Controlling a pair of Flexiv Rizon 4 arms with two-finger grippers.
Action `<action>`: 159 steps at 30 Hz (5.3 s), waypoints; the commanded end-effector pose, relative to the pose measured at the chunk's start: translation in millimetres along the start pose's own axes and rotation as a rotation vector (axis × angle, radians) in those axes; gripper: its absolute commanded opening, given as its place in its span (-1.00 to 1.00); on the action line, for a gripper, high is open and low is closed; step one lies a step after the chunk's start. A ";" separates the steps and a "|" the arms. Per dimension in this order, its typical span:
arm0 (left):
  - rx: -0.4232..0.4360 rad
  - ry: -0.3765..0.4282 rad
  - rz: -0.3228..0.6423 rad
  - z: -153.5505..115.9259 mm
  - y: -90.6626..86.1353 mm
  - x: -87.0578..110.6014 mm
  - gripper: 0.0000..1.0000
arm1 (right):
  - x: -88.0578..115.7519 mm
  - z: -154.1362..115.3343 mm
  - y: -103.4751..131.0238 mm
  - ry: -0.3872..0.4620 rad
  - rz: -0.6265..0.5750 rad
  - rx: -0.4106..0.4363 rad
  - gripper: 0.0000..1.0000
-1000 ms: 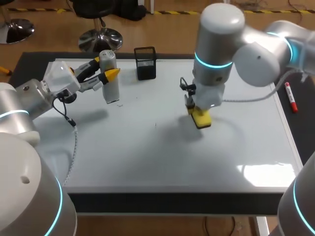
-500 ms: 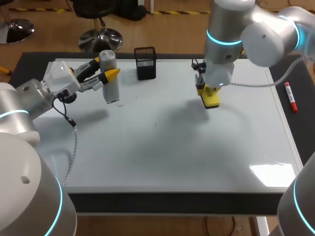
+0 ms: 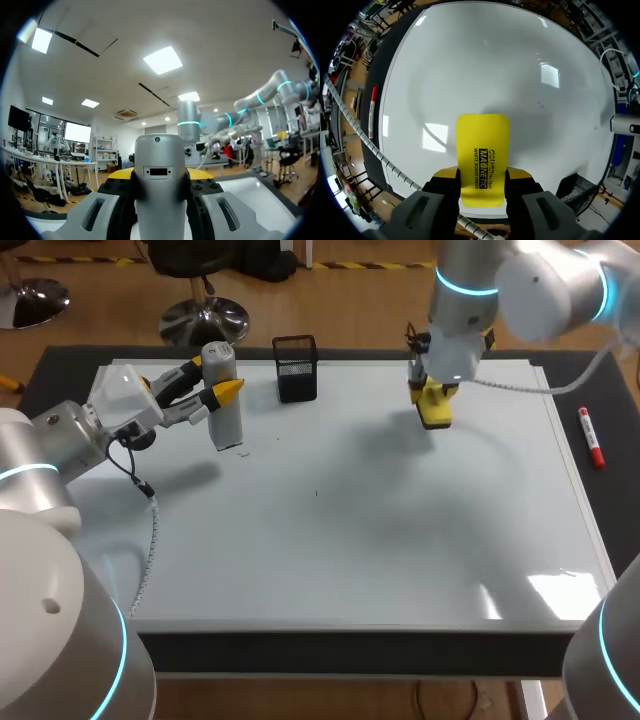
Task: Pick up the inspection probe, press it on each red-marked spot on the whiteboard one by one, put down the probe, pick up the eraser, and wipe off all the red marks.
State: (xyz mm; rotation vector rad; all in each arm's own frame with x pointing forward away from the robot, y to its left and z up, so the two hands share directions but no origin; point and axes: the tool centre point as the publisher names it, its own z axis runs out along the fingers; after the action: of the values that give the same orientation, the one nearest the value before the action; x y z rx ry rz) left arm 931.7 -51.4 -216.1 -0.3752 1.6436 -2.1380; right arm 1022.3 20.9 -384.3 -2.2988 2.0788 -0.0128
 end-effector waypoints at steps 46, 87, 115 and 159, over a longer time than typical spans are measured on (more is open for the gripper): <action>0.003 -0.001 0.001 0.5 0.2 -0.3 -1.00 | -46.8 41.9 -115.3 -0.026 0.069 -0.122 -1.00; 0.003 -0.001 0.001 0.5 0.2 -0.3 -1.00 | -47.7 36.4 -101.2 0.007 0.182 -0.078 1.00; 0.003 -0.001 0.001 0.5 0.2 -0.3 -1.00 | 6.2 -75.9 -101.2 -0.411 0.498 0.086 1.00; 0.003 -0.001 0.001 0.5 0.2 -0.3 -1.00 | 50.9 -124.2 -51.0 -0.601 0.807 -0.081 1.00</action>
State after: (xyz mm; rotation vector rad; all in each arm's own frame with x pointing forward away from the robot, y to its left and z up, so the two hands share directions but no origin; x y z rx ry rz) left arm 931.8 -51.4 -216.2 -0.3749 1.6436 -2.1383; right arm 1079.9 -25.7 -261.1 -1.0852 2.5033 0.6852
